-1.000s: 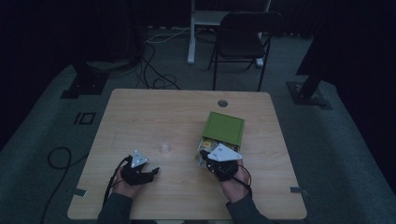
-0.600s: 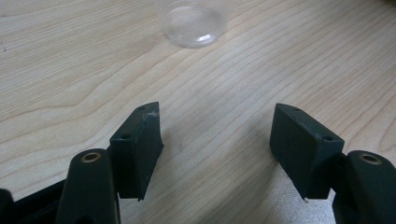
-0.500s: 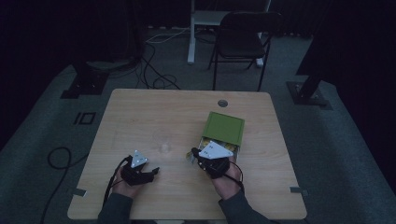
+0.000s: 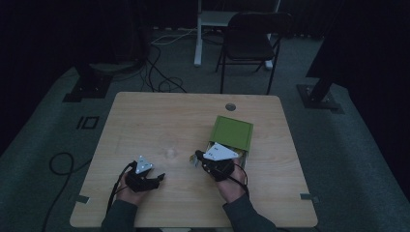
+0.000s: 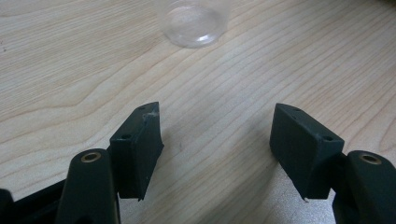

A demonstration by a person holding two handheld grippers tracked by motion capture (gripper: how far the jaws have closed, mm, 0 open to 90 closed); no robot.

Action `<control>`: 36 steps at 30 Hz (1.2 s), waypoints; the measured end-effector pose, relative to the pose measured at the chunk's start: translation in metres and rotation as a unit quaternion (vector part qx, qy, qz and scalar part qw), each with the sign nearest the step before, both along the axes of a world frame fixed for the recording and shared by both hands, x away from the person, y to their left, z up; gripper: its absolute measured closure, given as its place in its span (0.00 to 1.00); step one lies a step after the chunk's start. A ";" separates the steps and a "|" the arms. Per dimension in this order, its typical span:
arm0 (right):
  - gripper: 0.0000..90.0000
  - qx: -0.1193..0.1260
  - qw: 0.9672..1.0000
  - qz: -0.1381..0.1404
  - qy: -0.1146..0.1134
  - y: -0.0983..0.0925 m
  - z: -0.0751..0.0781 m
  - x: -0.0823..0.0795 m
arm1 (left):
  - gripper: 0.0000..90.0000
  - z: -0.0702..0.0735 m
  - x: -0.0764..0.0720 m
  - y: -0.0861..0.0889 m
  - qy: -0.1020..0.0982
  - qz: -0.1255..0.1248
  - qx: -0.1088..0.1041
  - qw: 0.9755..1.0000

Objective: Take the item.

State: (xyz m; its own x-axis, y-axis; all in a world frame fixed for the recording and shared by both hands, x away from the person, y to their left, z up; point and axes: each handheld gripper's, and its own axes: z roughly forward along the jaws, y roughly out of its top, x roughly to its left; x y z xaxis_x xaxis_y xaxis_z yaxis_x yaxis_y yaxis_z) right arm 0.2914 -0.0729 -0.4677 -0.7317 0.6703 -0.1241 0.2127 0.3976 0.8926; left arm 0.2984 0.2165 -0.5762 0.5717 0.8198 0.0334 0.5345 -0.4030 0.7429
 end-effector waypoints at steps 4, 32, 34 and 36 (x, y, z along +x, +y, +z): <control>1.00 -0.001 1.000 0.000 -0.001 0.002 0.001 0.002 | 0.39 0.000 0.000 0.000 0.000 0.000 0.000 1.000; 1.00 0.004 1.000 -0.001 -0.014 0.013 0.012 0.013 | 0.39 0.000 0.000 0.000 0.000 0.000 0.000 1.000; 1.00 0.004 1.000 -0.001 -0.014 0.014 0.012 0.015 | 0.39 0.000 0.000 0.000 0.000 0.000 0.000 1.000; 1.00 0.003 1.000 -0.001 -0.014 0.015 0.012 0.015 | 0.39 0.000 0.000 0.000 0.000 0.000 0.001 1.000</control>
